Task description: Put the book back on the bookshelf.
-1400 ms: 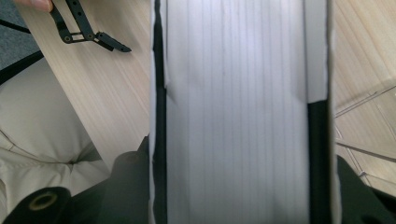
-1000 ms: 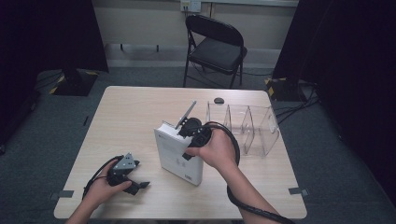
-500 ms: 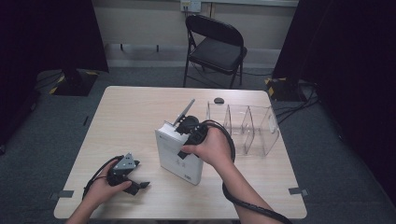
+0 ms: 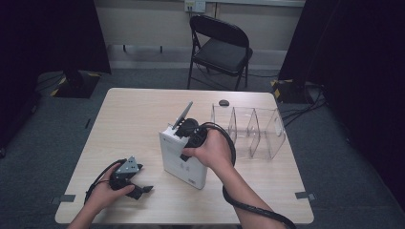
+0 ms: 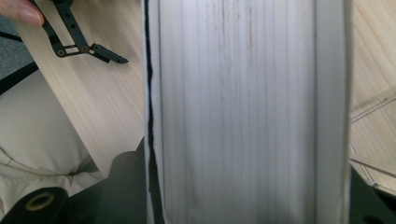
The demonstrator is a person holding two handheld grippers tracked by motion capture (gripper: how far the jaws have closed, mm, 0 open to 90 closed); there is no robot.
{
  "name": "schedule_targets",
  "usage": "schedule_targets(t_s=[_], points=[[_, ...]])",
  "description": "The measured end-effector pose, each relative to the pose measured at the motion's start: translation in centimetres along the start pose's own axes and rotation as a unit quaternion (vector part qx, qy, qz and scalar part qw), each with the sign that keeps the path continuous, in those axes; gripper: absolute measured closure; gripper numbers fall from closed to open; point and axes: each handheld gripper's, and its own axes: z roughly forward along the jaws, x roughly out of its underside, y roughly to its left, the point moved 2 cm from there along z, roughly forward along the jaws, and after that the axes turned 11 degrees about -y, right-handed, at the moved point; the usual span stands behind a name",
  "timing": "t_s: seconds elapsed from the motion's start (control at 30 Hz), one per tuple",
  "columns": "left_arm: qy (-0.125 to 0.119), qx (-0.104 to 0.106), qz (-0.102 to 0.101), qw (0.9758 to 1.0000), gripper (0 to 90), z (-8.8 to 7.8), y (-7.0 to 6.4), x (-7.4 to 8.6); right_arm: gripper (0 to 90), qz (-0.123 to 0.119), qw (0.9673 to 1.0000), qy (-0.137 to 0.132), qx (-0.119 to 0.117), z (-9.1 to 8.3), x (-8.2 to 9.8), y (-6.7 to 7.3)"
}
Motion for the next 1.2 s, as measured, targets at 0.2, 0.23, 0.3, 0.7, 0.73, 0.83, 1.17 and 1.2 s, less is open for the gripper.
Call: schedule_targets(t_s=[0.2,0.23,0.3,0.7,0.73,0.83,1.17,1.2], points=[[0.000,0.001,0.001,1.0000,5.8,0.0,0.0,0.0,51.7,0.003,1.0000,-0.009,-0.002,-0.3,0.3,-0.2],[0.000,0.001,0.001,1.0000,5.8,0.0,0.0,0.0,51.8,0.005,0.9999,-0.010,-0.004,-0.4,0.3,-0.3],[0.000,0.001,0.001,1.0000,5.8,0.0,0.0,0.0,51.8,0.014,0.9998,-0.011,-0.010,-0.5,0.6,-0.5],[0.002,-0.001,0.001,1.0000,5.8,0.0,0.0,0.0,51.9,0.021,0.9997,-0.005,-0.007,-2.9,1.9,-0.9],[0.001,-0.001,0.001,1.0000,5.8,0.0,0.0,0.0,51.9,0.023,0.9997,-0.006,-0.002,-3.2,2.0,-1.0],[0.000,0.000,0.001,1.0000,5.8,0.0,0.0,0.0,51.9,0.023,0.9997,-0.008,0.001,-3.9,2.3,-1.1],[0.002,0.000,0.002,1.0000,5.6,0.0,0.0,0.0,51.9,0.030,0.9995,-0.012,0.003,-5.3,2.9,-1.5],[0.002,0.000,0.002,1.0000,5.6,0.0,0.0,0.0,51.9,0.034,0.9993,-0.012,0.003,-5.4,3.0,-1.5]])
